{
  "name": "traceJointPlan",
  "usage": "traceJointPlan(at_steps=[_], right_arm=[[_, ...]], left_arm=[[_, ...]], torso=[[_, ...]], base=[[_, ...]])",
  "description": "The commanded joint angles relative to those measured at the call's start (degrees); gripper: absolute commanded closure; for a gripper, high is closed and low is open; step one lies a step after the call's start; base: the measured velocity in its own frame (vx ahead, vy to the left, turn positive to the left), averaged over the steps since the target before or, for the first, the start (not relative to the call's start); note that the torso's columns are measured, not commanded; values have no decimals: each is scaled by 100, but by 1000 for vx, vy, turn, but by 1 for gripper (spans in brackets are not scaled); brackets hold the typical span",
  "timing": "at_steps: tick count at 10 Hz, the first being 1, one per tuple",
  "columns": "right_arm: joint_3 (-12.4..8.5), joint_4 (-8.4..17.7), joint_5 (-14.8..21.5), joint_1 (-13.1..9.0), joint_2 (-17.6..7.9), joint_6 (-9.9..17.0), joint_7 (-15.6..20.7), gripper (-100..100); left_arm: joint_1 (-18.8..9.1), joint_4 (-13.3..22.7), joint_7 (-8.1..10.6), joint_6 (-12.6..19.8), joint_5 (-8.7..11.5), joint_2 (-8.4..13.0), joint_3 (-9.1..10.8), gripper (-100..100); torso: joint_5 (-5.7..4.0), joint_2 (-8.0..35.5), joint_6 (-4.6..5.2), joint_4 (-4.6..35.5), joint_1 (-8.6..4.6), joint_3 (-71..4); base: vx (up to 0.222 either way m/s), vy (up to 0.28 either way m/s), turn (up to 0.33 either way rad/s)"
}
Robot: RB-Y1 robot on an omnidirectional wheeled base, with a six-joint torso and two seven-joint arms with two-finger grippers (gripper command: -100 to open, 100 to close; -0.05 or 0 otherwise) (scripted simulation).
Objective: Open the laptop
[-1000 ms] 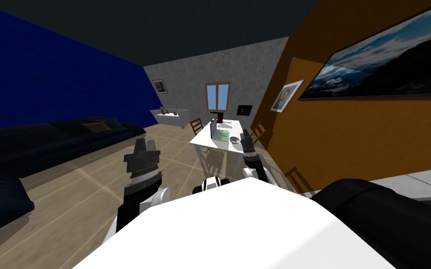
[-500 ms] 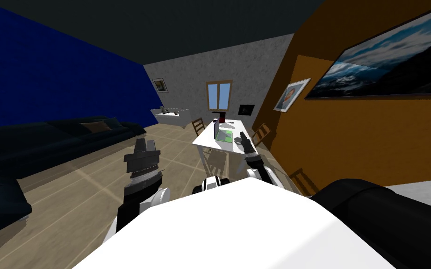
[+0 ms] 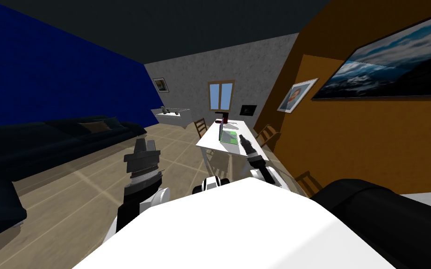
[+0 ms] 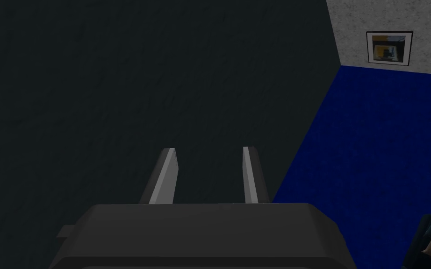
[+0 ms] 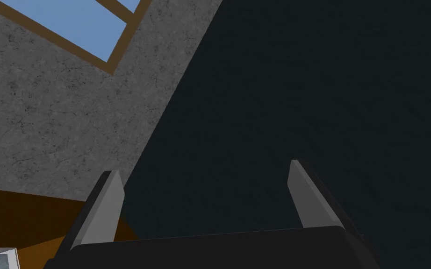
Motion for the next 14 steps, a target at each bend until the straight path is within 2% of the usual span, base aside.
traceJointPlan(at_steps=[1, 14], right_arm=[[-162, 97, 167, 32, -187, 285, 173, -100], [-1010, 834, 1132, 236, -1392, 1665, 1199, -100]], left_arm=[[0, 0, 0, 0, 0, 0, 0, 0], [0, 0, 0, 0, 0, -1, -1, 0]], torso=[[2, -1, 0, 1, 13, 1], [6, -8, 0, -3, 25, -5]], base=[[109, 149, 3], [120, 150, 3]])
